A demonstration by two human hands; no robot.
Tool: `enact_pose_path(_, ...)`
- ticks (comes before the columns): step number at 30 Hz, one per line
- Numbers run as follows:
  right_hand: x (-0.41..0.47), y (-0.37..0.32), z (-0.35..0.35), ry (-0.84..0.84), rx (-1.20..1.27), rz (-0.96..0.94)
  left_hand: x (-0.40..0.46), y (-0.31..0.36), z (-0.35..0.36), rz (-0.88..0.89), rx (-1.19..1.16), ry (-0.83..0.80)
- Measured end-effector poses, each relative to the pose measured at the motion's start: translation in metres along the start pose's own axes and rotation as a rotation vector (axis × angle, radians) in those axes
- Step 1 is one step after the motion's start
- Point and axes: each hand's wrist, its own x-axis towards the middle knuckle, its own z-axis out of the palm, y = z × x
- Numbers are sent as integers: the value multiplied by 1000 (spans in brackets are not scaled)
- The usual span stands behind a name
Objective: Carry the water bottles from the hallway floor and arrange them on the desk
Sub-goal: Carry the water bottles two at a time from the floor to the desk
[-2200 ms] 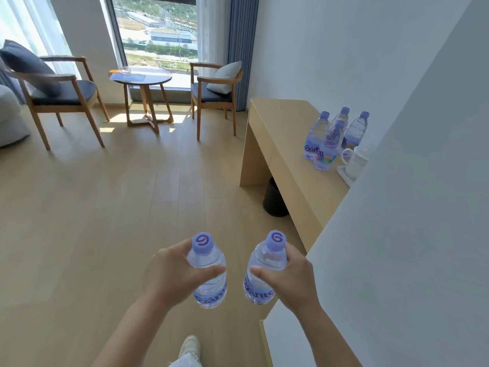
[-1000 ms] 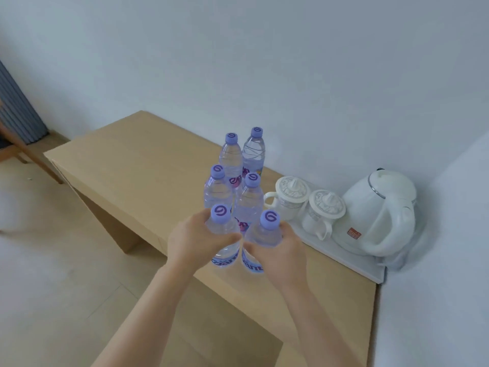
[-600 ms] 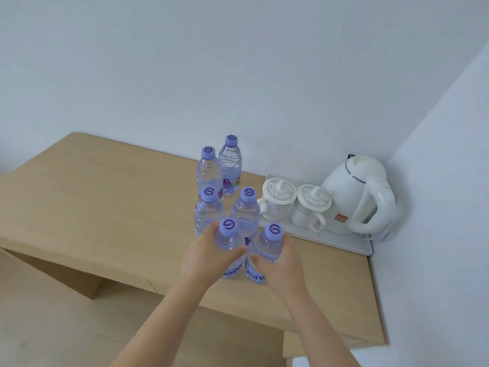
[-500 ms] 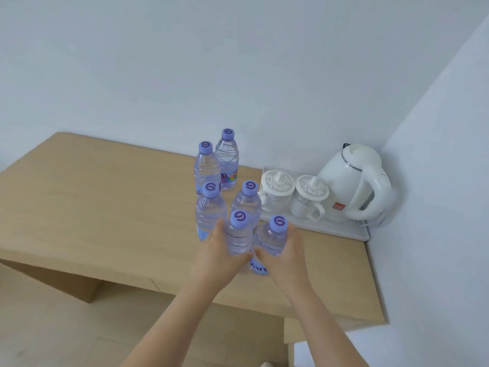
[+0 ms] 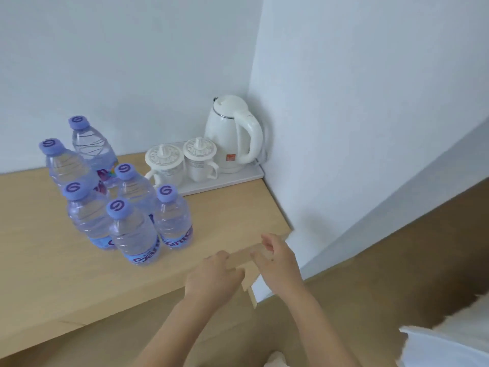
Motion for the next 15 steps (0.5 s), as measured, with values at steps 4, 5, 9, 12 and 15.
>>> enact_pose_path(4, -25, 51, -56, 149, 48, 105, 2, 65, 28, 210, 14, -66)
enact_pose_path(5, -31, 65, -70, 185, 60, 126, -1, 83, 36, 258, 6, -79)
enact_pose_path(9, -53, 118, -132, 332, 157, 232, -18, 164, 74, 433, -72, -130)
enact_pose_path(12, -70, 154, -188, 442, 167, 282, -29, 226, 105, 550, -44, -173)
enact_pose_path(15, -86, 190, -243, 544, 115, 318, -30, 285, 135, 661, 31, -181)
